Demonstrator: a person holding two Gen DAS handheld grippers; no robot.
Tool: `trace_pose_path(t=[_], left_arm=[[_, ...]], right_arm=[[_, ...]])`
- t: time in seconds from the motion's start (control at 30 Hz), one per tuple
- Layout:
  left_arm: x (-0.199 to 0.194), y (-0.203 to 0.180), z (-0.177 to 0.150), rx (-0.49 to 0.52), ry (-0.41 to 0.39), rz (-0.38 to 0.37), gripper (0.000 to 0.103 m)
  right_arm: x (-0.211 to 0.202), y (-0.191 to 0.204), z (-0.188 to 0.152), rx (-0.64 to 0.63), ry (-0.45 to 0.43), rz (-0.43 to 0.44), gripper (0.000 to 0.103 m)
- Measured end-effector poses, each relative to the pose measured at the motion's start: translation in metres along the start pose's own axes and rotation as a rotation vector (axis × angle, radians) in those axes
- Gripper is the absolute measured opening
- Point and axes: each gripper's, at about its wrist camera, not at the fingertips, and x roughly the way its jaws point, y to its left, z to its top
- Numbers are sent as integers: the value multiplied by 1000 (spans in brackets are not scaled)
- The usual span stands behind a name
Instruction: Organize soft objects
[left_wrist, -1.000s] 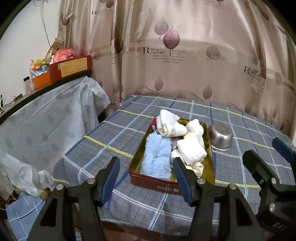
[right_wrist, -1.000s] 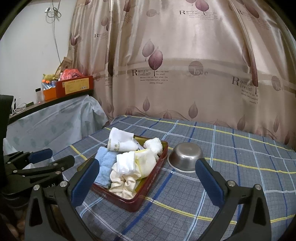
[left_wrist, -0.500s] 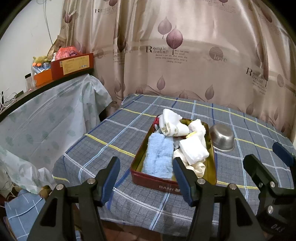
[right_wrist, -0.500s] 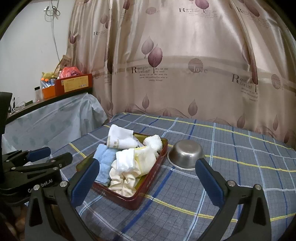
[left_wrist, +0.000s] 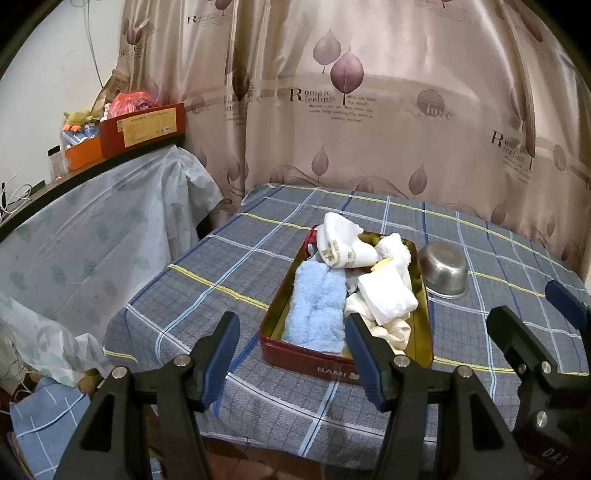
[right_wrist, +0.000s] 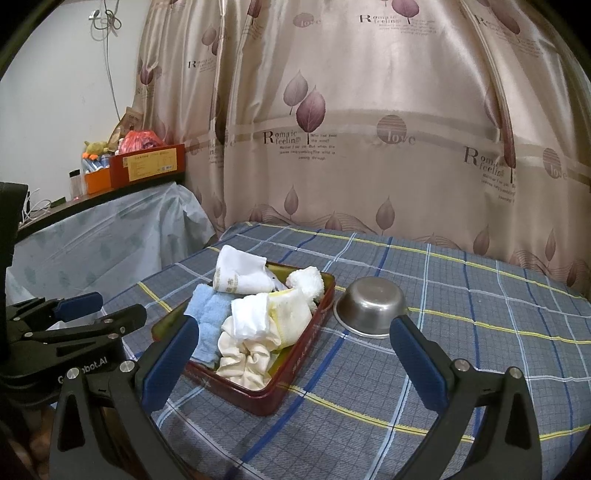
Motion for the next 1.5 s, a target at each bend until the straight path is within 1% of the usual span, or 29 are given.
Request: trace_pose_path(t=[0.23,0.5,0.9,1.3,1.43,1.5], left_arm=[[5,4,0,-21,19,-5,61],[11,8,-1,-38,49,8,61],[12,8,0,-34,55,11,61],[10,7,0,-25,45,0,61],[9,6,0,-21,50,-19,63],[8,3,1,-13,44,-14,63]], right_arm=[[0,1,-2,-2,7,0,103],[4,-1,-8,-6,27,6,103],[4,0,-7,-9,24,5,103],[3,0,-7,-10,24,4,103],[4,0,-6,-12,26,4,103],[3,-1,-7,-11,26,6,103]])
